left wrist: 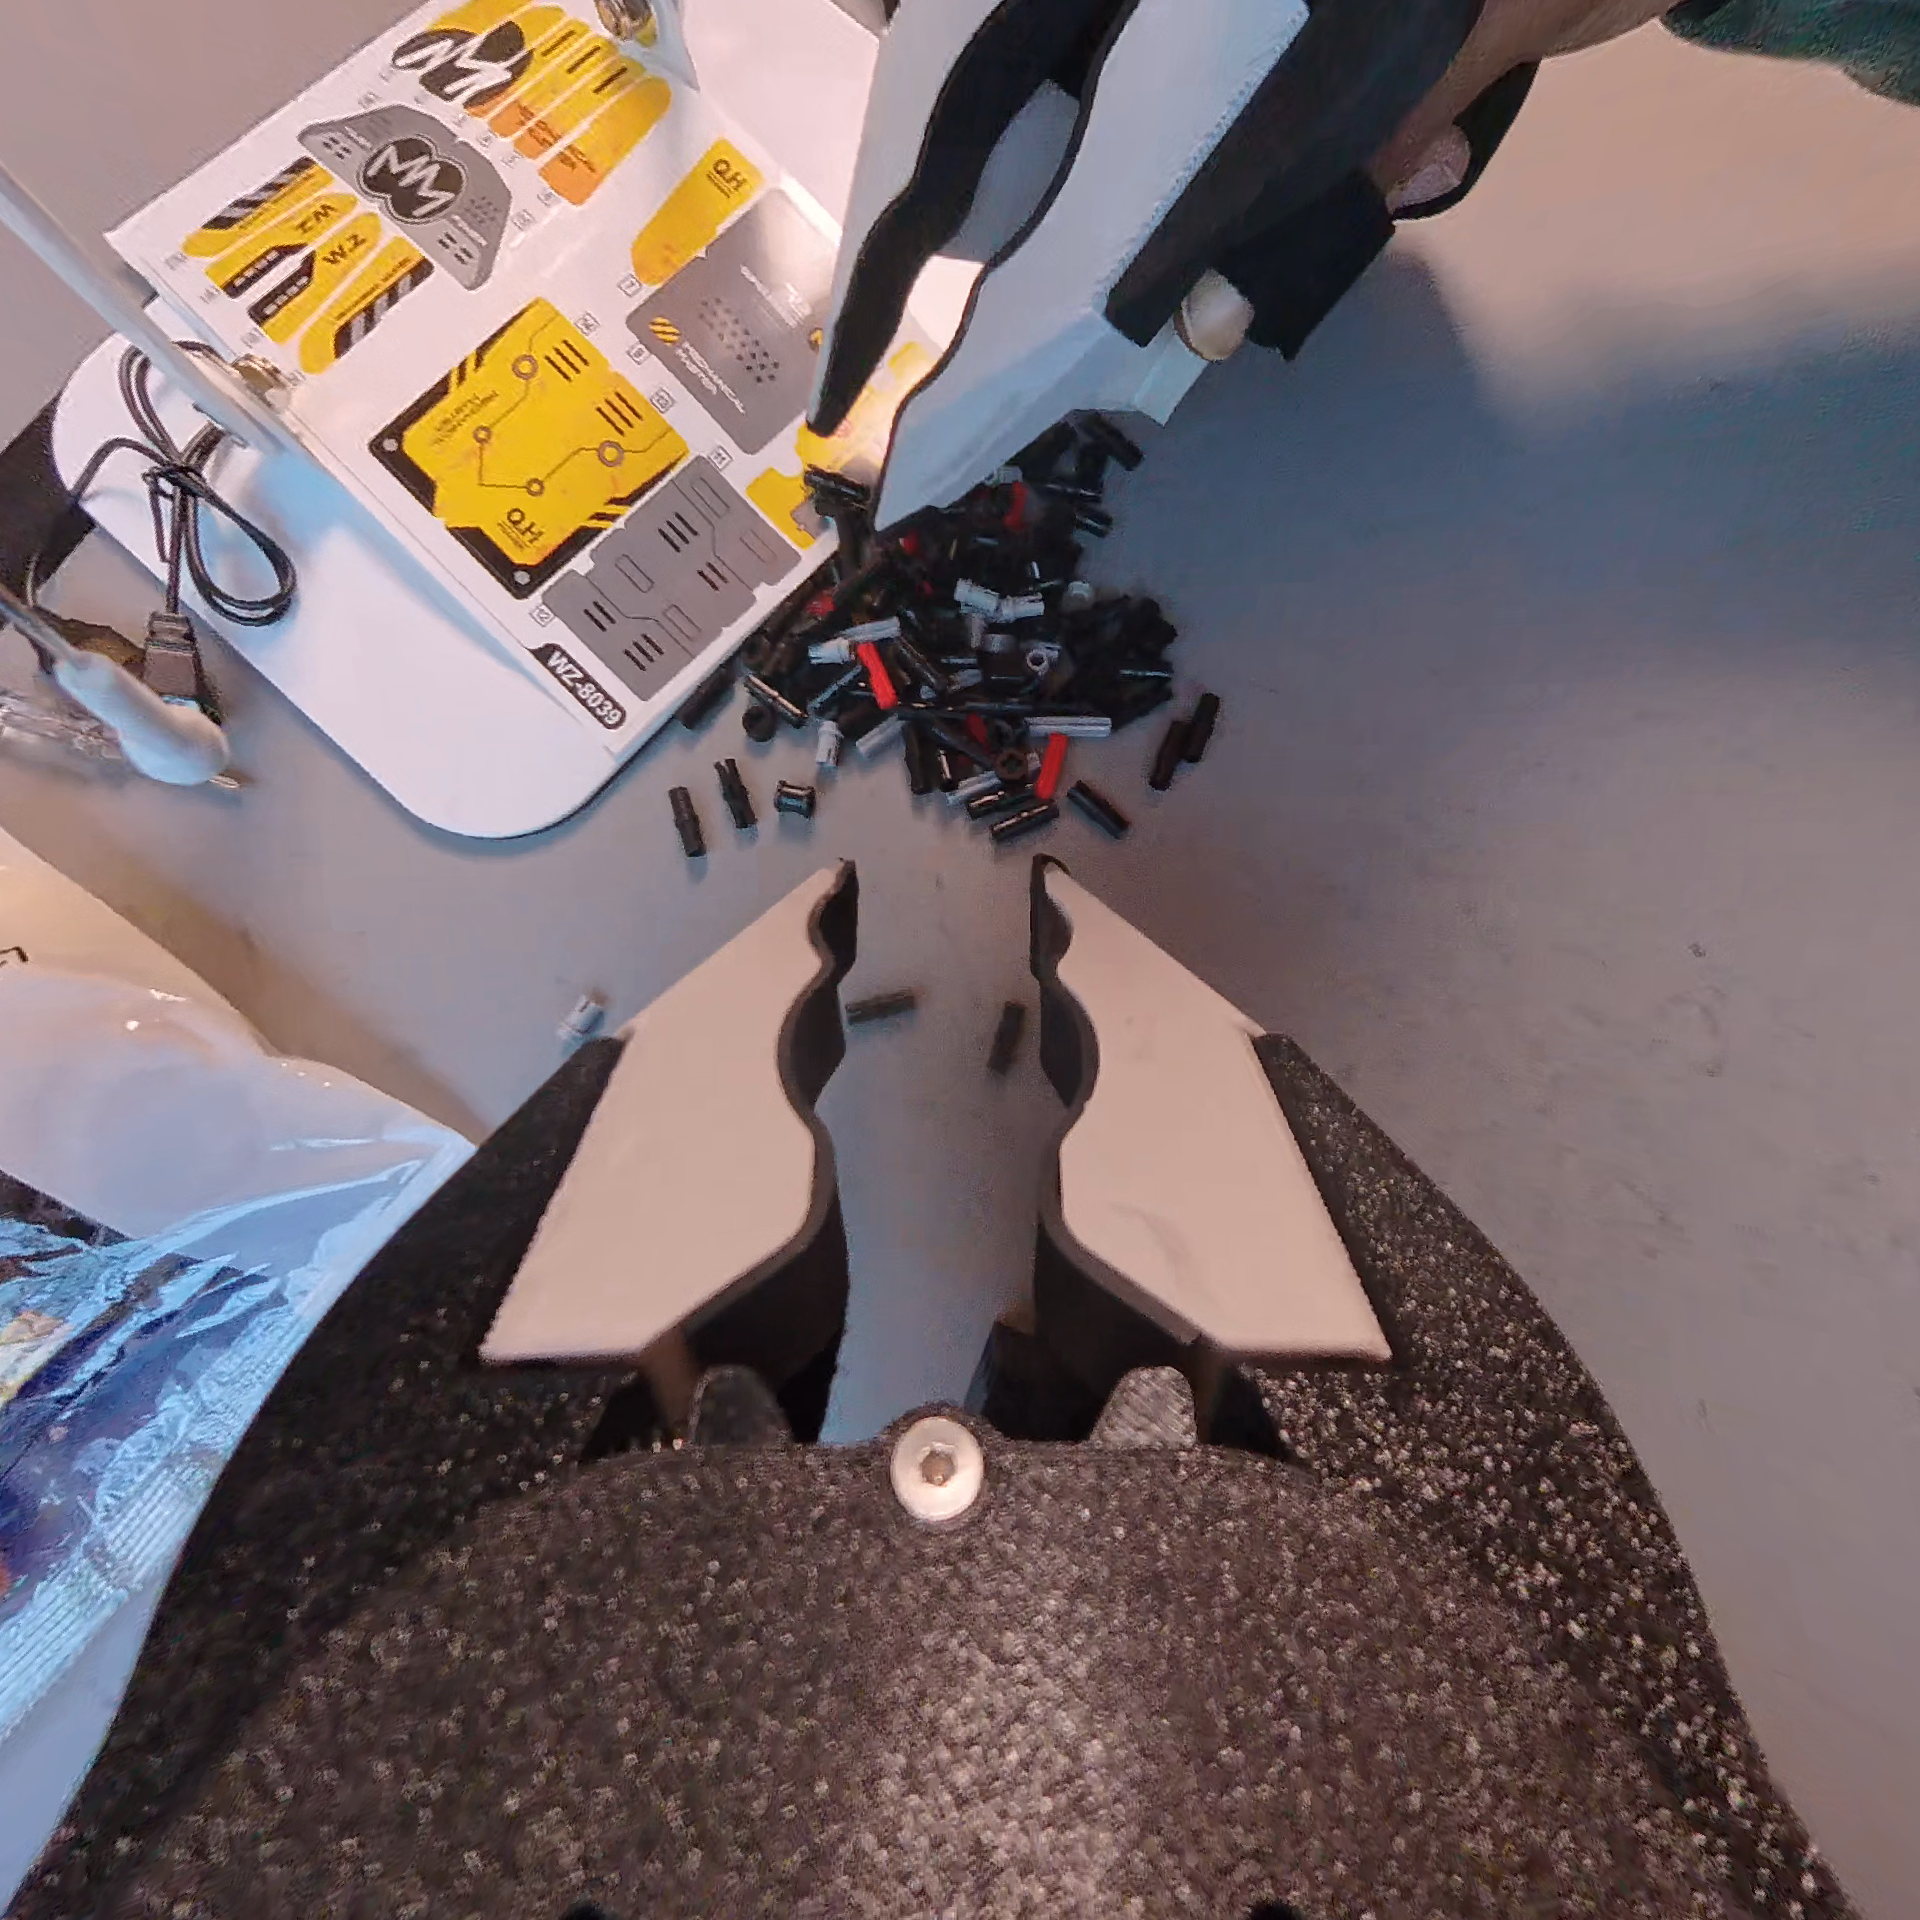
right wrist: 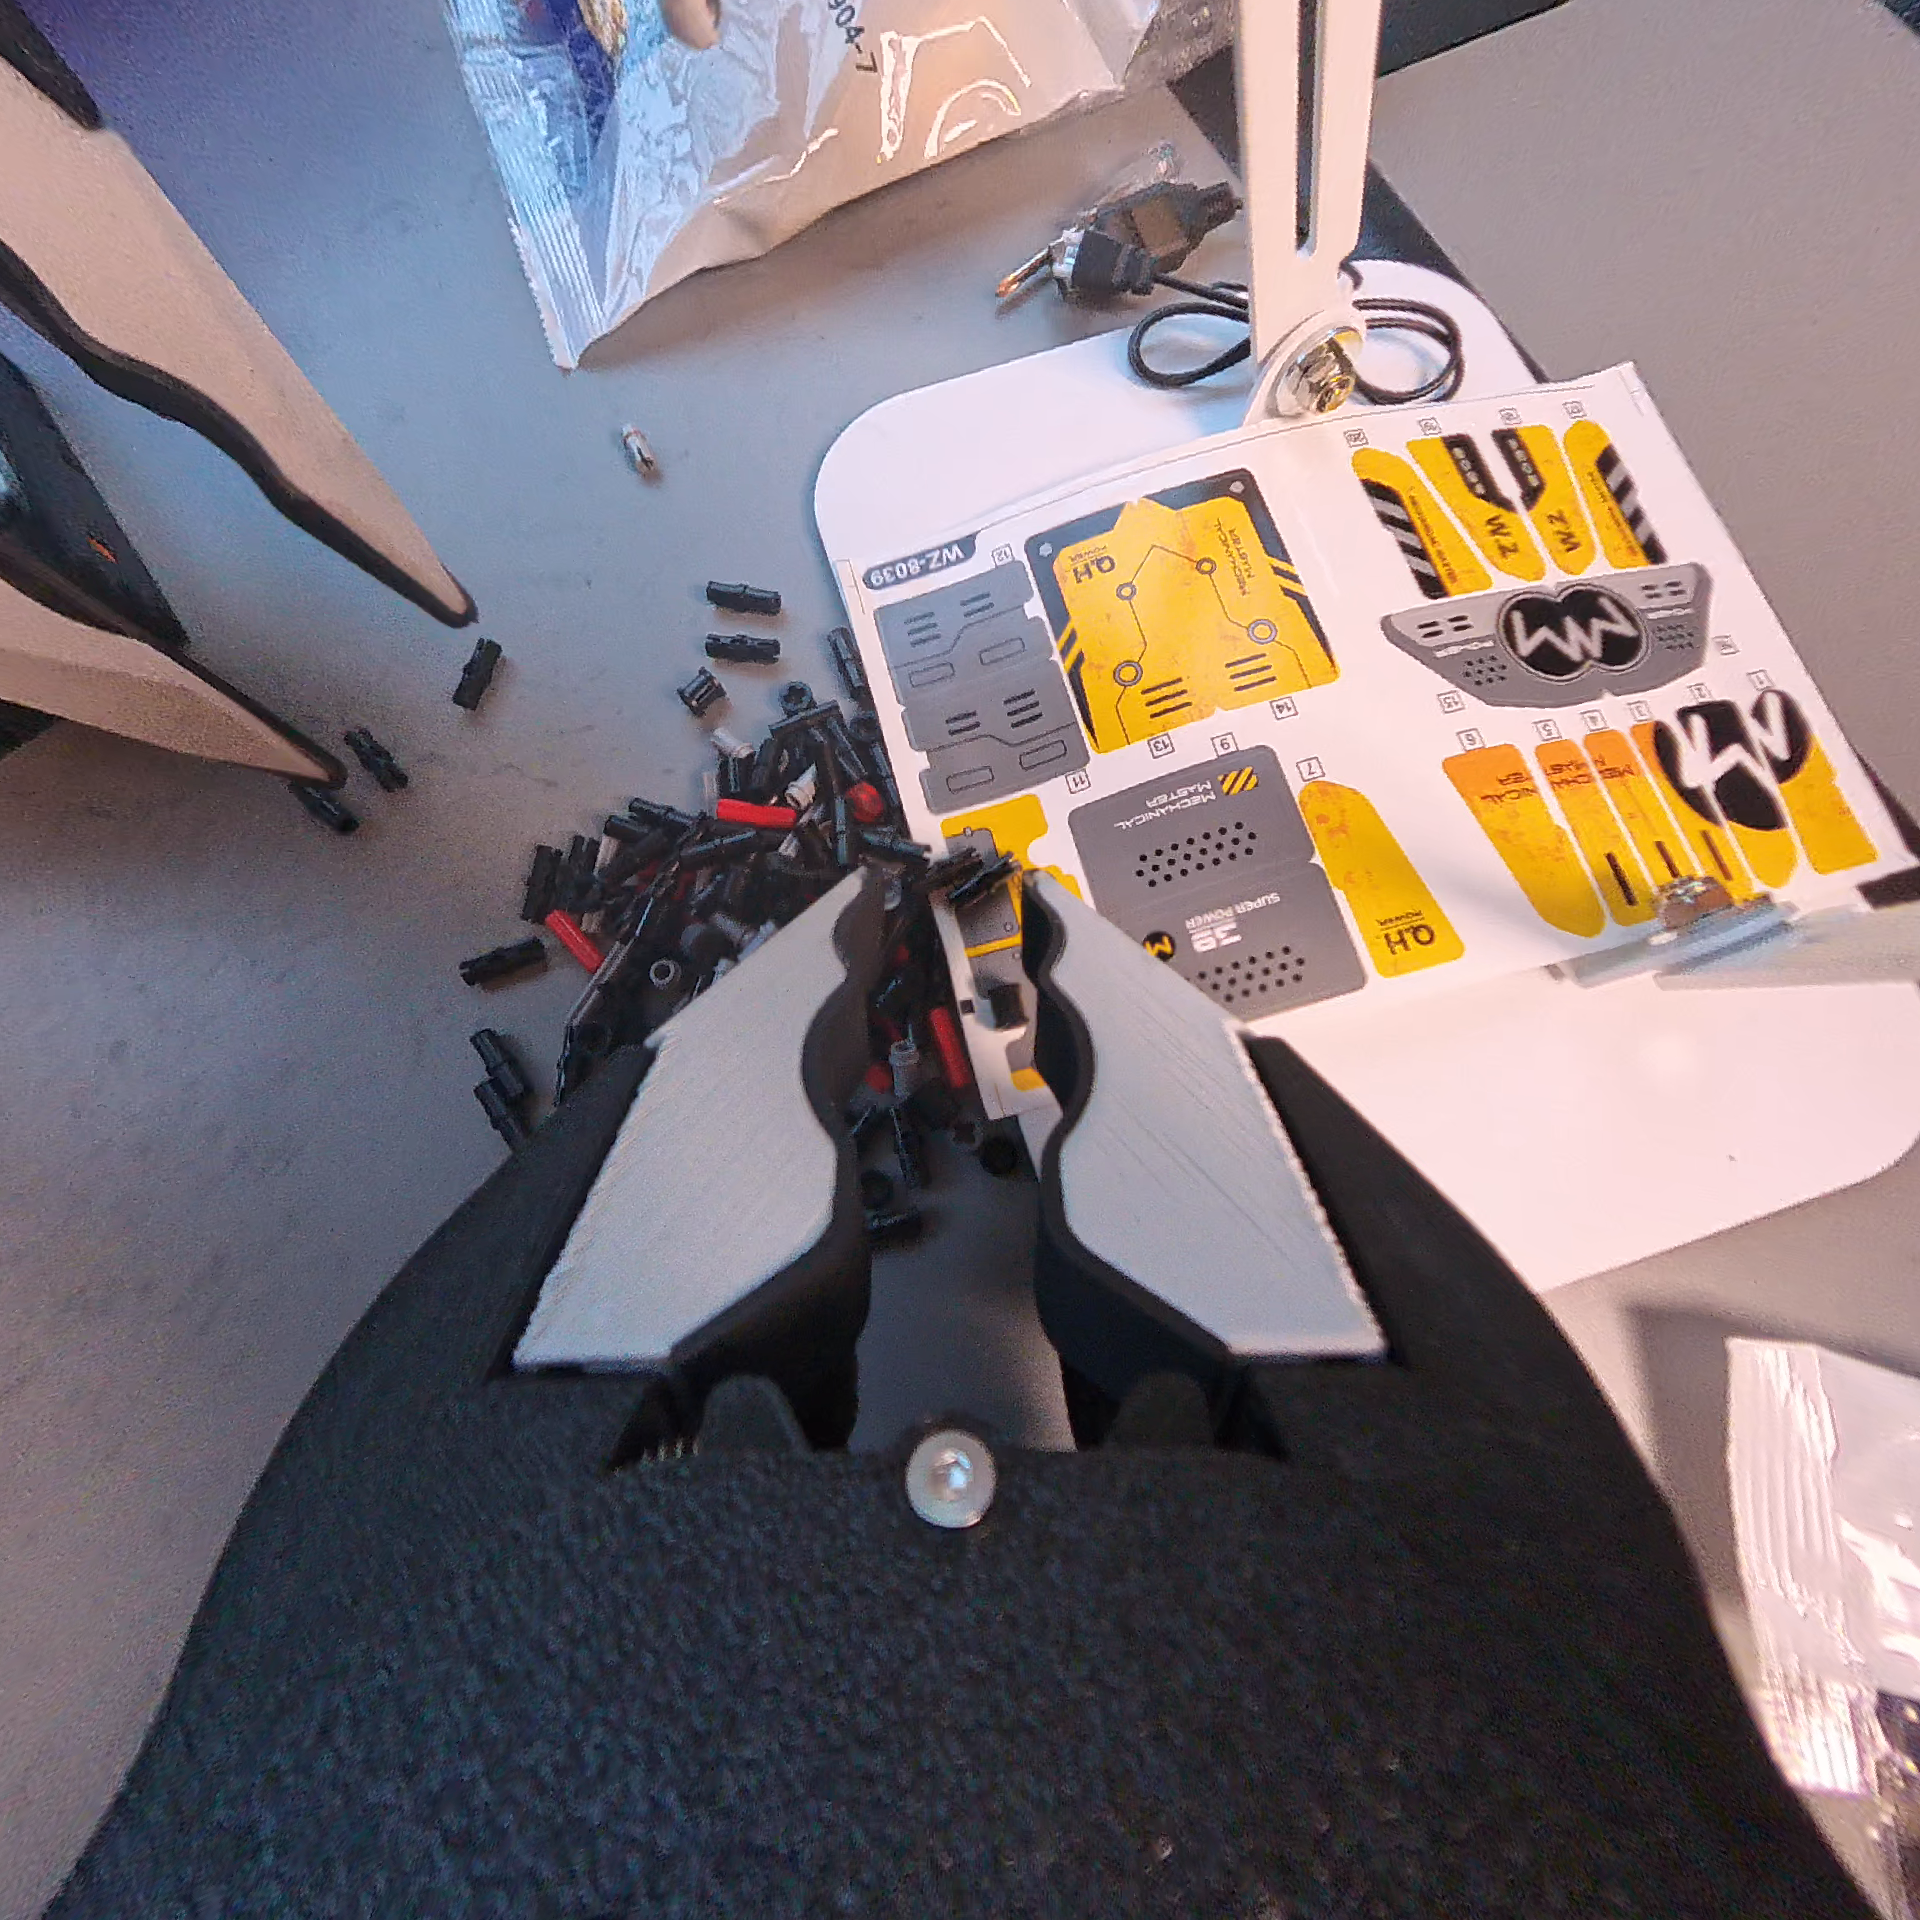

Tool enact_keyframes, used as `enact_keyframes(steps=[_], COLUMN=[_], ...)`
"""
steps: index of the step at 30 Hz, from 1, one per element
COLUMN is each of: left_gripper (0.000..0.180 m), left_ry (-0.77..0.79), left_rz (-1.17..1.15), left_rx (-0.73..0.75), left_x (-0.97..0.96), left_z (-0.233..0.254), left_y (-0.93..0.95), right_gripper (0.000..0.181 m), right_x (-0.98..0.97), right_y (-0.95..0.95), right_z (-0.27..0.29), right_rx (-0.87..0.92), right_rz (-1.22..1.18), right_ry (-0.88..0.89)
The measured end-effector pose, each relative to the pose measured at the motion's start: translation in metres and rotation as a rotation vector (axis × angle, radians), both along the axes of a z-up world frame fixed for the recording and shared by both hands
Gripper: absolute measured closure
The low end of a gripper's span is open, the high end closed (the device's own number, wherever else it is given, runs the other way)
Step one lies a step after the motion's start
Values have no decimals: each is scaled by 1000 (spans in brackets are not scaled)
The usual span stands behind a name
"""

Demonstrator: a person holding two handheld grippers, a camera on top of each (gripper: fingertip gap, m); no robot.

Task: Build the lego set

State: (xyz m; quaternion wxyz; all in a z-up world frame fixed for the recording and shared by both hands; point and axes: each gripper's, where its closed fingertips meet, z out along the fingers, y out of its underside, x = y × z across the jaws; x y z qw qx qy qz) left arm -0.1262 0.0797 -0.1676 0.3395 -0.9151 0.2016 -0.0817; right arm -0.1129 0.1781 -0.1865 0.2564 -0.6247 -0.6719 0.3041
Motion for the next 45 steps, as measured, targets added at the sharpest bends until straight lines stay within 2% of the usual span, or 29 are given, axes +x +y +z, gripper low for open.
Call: enact_keyframes(steps=[7,11,24,28,34,41,45], left_gripper=[136,128,97,93,90,85,83], left_ry=[-30,-25,-144,-195,-257,-259,-266], left_rz=[-27,-56,-93,-80,-51,-43,-44], left_rx=[-33,-29,-43,-43,-24,-5,-7], left_x=[-7,-7,2,1,0,0,1], left_z=[-13,-18,-24,-22,-19,-19,-19], left_y=[19,32,59,65,75,80,80], right_gripper=[162,163,154,163,171,178,177], right_x=[1,7,6,7,10,19,10], right_y=[-19,-31,23,36,30,7,15], right_z=[-8,-2,9,3,-1,-4,6], right_rx=[-43,-47,-6,60,125,146,167], right_rz=[119,190,-52,-92,-32,97,55], right_ry=[-119,-86,12,-1,-19,-22,27])
